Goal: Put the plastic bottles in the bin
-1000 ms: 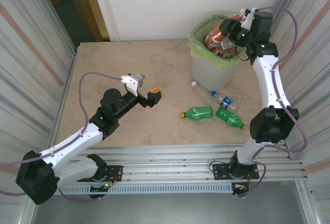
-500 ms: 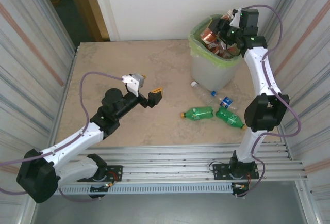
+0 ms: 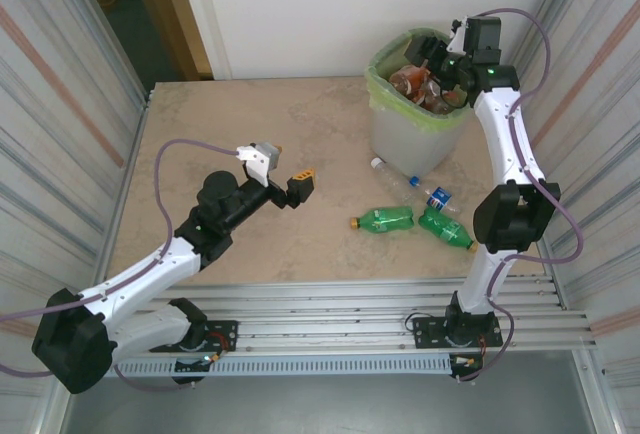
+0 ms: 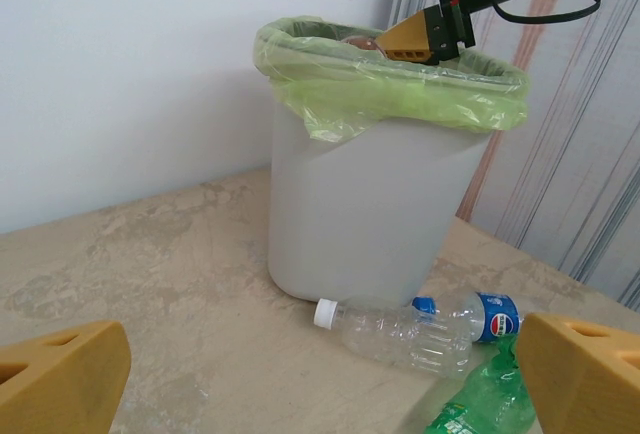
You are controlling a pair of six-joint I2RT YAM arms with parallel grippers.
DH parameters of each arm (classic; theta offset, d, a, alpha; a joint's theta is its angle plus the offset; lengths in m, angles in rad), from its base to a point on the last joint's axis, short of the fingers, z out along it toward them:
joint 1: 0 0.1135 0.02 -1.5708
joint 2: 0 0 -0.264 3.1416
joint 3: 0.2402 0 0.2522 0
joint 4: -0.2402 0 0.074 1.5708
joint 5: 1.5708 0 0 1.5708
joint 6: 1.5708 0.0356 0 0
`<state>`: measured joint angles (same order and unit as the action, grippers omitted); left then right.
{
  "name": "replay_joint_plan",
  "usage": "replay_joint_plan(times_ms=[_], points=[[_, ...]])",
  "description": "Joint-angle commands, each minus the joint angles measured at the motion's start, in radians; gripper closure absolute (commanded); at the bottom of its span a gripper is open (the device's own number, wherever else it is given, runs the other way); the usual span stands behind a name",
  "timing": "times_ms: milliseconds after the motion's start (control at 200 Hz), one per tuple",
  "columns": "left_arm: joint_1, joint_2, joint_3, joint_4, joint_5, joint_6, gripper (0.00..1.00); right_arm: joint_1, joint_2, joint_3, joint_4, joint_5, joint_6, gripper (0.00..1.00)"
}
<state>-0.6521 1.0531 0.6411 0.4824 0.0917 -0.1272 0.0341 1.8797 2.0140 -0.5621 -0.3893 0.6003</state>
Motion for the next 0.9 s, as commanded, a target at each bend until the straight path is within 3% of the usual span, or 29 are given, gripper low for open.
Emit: replay_joint_plan(times_ms=[0,491,892], points=[[-0.005,0.0,0.009,0.007,-0.014,-0.001,0.01,0.0,-0.042,0.034,-0.044,0.044,-0.053,0.23],[-0.008,0.089,0.072,-0.091,0.064,0.041,0.01,0.028,-0.225,-0.014,-0.169,0.197,-0.198,0.18],[-0.095,0.269,0.184,-0.203,0.154,0.209,0.01,0.041,-0.594,-0.387,-0.219,0.417,-0.22,0.06]])
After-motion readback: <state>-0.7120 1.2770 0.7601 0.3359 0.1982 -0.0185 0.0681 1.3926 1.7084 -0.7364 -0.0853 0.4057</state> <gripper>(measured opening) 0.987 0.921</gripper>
